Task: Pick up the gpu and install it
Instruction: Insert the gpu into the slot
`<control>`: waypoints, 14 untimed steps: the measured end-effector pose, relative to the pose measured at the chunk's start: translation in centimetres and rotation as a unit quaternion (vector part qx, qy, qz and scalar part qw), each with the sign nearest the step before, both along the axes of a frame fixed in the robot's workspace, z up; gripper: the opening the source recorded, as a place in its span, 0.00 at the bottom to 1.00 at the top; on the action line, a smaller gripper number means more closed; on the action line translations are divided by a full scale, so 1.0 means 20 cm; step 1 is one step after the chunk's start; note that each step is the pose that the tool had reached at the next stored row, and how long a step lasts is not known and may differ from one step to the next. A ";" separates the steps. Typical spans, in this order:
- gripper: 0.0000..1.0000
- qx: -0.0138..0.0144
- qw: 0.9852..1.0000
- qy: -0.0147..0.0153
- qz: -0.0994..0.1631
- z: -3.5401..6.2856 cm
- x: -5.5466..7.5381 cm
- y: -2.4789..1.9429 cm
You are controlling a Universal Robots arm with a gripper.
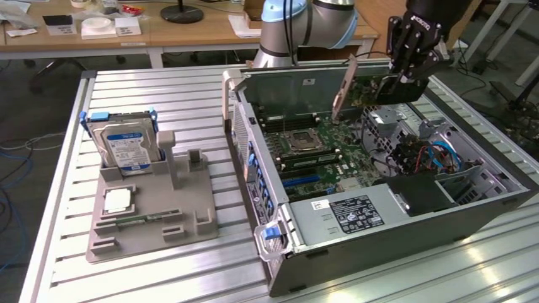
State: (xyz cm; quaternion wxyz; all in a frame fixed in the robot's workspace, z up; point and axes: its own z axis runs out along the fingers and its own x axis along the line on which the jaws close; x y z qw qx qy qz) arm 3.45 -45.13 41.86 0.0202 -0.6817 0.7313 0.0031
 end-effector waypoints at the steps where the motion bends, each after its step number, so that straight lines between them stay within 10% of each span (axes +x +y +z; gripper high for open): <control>1: 0.27 0.000 1.000 0.000 0.000 0.000 -0.01 0.000; 14: 0.27 -0.001 1.000 0.000 0.000 -0.012 -0.12 0.000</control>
